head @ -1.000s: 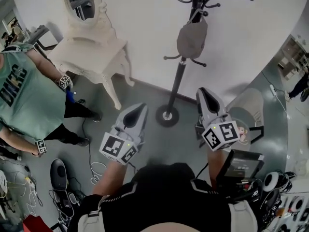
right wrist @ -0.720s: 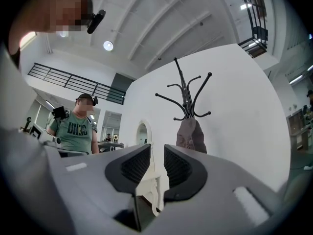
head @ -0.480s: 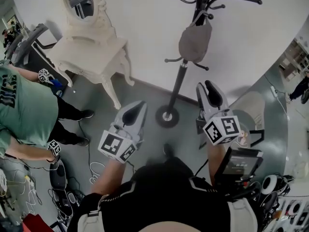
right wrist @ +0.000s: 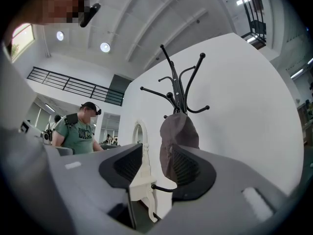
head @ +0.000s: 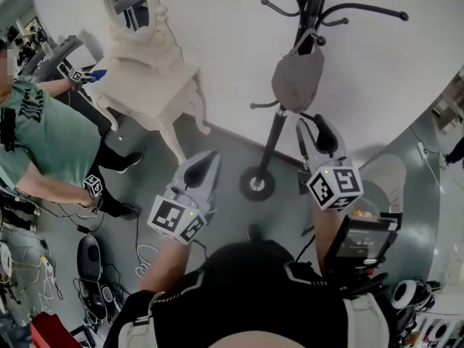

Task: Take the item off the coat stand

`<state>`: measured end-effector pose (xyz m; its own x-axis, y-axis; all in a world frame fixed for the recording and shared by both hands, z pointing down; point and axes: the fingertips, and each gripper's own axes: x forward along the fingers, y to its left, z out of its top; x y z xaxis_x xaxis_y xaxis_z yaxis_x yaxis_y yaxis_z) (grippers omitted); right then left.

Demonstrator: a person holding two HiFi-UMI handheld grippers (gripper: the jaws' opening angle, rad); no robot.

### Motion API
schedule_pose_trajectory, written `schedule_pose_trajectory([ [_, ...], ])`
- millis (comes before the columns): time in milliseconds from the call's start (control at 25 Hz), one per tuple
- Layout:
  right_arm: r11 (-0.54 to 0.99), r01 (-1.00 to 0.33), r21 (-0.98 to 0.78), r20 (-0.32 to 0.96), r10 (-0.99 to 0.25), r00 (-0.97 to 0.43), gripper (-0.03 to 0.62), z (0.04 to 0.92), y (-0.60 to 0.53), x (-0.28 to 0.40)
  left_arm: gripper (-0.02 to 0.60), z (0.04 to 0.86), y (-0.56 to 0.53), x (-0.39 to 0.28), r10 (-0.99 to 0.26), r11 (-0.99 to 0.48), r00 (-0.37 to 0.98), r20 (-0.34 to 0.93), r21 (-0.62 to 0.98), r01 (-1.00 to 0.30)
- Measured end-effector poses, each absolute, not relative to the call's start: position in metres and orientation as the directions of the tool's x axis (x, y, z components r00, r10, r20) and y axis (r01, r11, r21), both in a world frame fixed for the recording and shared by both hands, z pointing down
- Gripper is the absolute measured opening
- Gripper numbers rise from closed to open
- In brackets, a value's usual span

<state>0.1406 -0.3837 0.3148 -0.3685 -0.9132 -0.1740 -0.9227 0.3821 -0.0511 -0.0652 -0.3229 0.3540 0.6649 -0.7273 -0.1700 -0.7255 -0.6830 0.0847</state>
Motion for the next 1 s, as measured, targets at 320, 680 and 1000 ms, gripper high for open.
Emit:
schedule_pose_trajectory([
  [320, 0.385, -0.922, -0.047, -0.165, -0.913, -0.373, 0.21, 0.316, -0.42, 0.144, 0.006, 0.35, -0.339, -0.067, -0.755, -0.651, 0.632, -0.174, 0.08, -0.755],
  [680, 0.375, -0.926, -0.041, -0.16, -0.918, -0.364, 0.21, 0.319, -0.451, 0.148, 0.006, 0.349, -0.354, -0.07, -0.773, -0.628, 0.611, -0.171, 0.072, -0.775],
  [1000, 0.397, -0.917, -0.033, -0.159, -0.908, -0.387, 0.175, 0.321, -0.467, 0.147, 0.006, 0.354, -0.362, -0.063, -0.774, -0.628, 0.613, -0.158, 0.072, -0.775],
])
